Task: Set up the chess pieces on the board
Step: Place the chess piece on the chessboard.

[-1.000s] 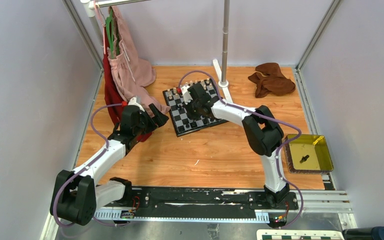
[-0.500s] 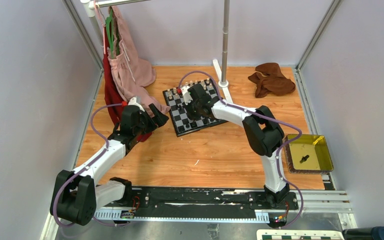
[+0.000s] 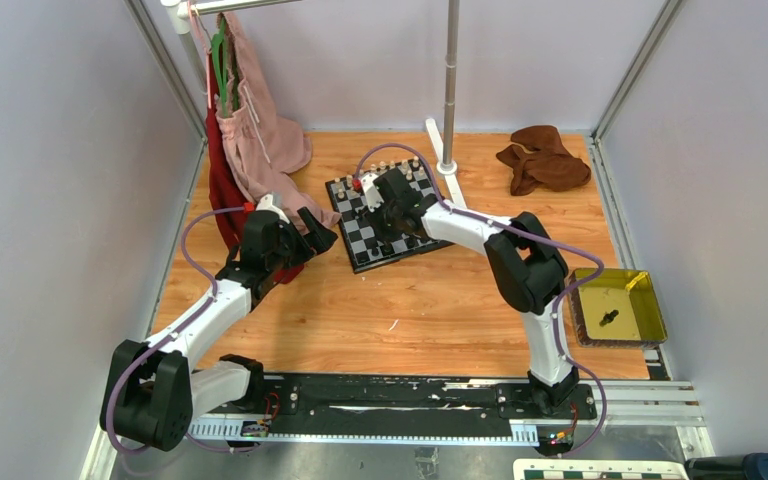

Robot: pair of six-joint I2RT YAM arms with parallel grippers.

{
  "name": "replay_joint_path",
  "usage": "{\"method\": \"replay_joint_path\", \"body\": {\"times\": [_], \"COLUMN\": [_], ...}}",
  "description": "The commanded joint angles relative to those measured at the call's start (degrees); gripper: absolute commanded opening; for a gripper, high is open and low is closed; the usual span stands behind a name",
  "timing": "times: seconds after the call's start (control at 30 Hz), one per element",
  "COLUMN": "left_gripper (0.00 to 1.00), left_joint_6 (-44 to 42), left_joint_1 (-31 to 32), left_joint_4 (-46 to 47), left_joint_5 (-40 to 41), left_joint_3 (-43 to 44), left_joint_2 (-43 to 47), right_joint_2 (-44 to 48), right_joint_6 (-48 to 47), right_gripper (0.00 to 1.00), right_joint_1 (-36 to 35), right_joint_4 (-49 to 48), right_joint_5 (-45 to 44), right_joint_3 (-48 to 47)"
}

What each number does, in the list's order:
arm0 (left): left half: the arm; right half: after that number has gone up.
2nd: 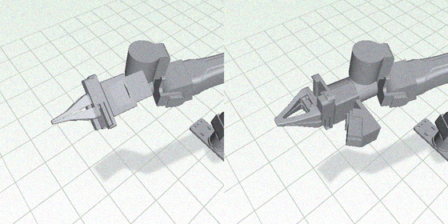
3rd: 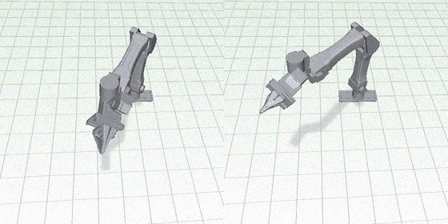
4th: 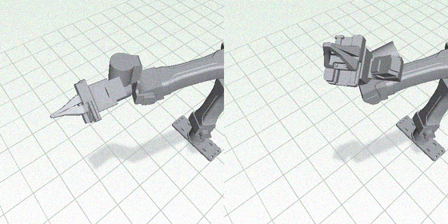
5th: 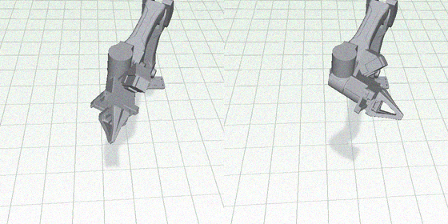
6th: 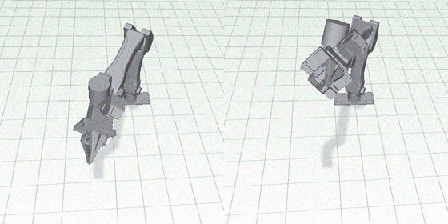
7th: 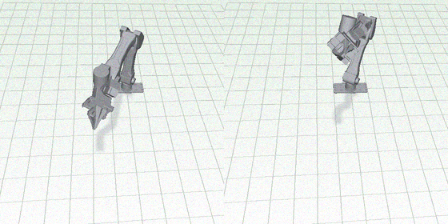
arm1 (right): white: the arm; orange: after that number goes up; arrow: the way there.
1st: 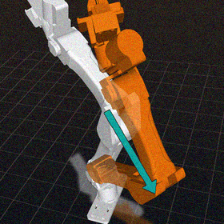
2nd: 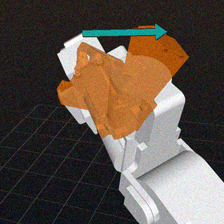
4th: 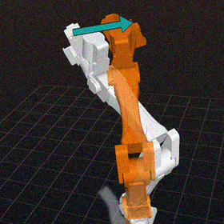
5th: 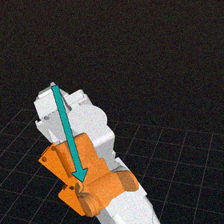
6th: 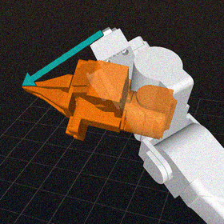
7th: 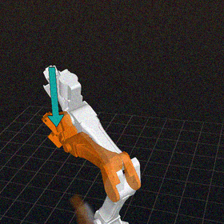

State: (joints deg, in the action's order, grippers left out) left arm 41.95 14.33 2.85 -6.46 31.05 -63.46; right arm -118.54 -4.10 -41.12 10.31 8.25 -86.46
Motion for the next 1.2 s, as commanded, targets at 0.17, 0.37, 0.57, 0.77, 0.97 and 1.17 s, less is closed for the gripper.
{"method": "replay_joint_path", "body": {"times": [0.17, 0.37, 0.57, 0.77, 0.97, 1.17], "left_gripper": [1.00, 1.00, 1.00, 1.00, 1.00, 1.00], "left_joint_6": [-0.66, -0.51, -0.38, -0.28, -1.62, -3.03], "left_joint_1": [-0.44, -0.44, -0.44, -0.35, -0.28, 0.19], "left_joint_4": [0.31, 0.40, 0.37, 0.51, 0.40, -0.46], "left_joint_5": [-0.76, -0.88, -0.89, -0.83, -1.43, -1.44], "left_joint_3": [-0.40, -0.24, 0.47, 2.11, 7.48, 14.32], "left_joint_2": [1.11, 1.17, 0.85, -0.91, -6.37, -14.70], "right_joint_2": [3.08, 3.94, 5.19, 4.16, 0.61, 0.81], "right_joint_6": [-0.56, -0.65, -0.97, -2.04, -2.72, -0.42], "right_gripper": [0.27, 0.28, 0.29, 0.30, 0.30, 0.30], "right_joint_1": [-1.08, -1.09, -1.13, -1.00, -0.49, 2.28], "right_joint_4": [1.91, 2.24, 2.73, 3.22, 3.26, 1.74], "right_joint_5": [-1.92, -2.10, -2.27, -2.63, -3.34, -6.12], "right_joint_3": [0.92, 0.40, -0.98, -4.95, -10.43, -11.48]}}
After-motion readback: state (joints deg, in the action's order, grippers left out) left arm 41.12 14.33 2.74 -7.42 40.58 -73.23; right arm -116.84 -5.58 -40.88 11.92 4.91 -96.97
